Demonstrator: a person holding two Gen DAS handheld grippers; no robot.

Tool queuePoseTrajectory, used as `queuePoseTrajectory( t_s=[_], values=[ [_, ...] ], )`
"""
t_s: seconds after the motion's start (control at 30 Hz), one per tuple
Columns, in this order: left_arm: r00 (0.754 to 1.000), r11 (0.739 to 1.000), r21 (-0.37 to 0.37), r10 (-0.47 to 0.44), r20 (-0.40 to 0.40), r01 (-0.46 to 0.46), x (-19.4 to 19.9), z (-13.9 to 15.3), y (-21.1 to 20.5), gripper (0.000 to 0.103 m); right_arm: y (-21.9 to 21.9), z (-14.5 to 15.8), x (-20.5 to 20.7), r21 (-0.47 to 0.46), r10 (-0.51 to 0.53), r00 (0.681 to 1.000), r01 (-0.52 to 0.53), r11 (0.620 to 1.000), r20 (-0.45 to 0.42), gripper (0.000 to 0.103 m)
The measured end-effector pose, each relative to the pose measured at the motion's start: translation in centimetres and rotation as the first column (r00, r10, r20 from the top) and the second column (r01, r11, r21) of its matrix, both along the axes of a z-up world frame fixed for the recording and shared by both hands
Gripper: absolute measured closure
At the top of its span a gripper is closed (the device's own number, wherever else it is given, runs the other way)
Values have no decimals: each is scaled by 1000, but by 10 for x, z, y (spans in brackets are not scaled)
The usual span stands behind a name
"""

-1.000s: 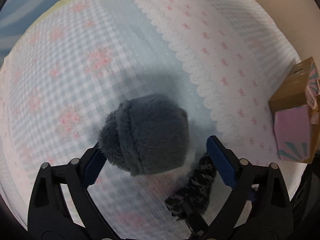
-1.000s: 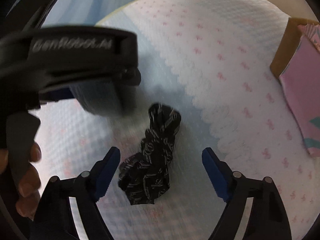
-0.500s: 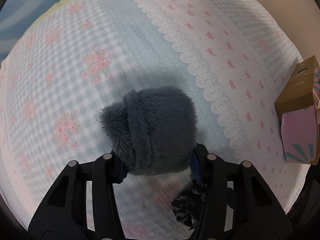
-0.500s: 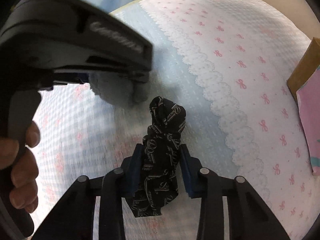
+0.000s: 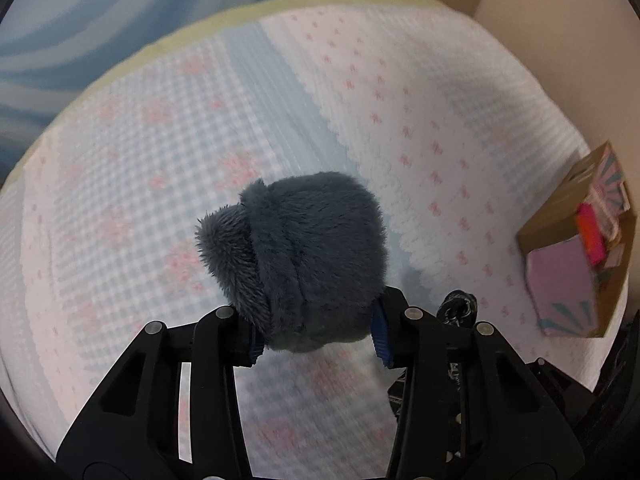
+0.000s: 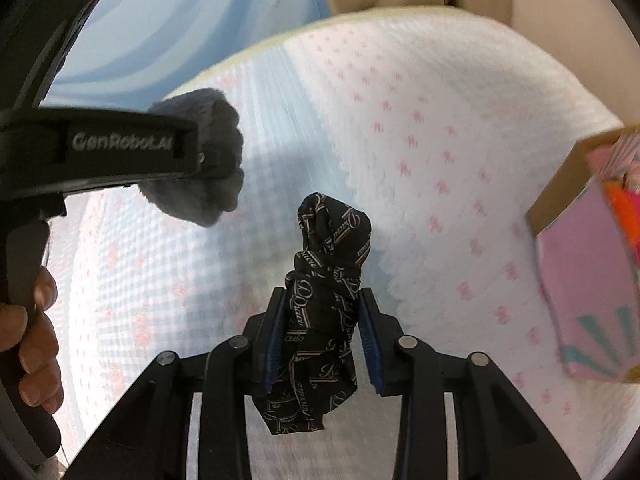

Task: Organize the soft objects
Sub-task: 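Carry the hat and scrunchie into the box and open both tools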

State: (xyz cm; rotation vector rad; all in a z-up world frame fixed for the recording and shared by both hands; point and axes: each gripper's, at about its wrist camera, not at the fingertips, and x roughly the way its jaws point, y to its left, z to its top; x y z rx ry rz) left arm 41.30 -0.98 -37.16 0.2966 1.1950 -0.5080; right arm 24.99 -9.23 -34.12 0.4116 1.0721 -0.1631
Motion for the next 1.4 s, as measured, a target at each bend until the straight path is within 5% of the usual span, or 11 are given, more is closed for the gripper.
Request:
queuePoseTrajectory(
  t_s=[0.67,1.03,1.4],
  values=[
    [967,983,-152,137,213,-105,-147,205,64,65,-10,212,-101,-83,207,967,-196,977,149,71],
    [934,941,-223,299,198,-254,-241,242,14,65,-108,261,-152,-83,297,933,-286,955,202,71],
    [948,938,-243,286,141,-246,-249,215,-125,65,-267,236,-151,-109,219,967,-206,972,127,71]
  ],
)
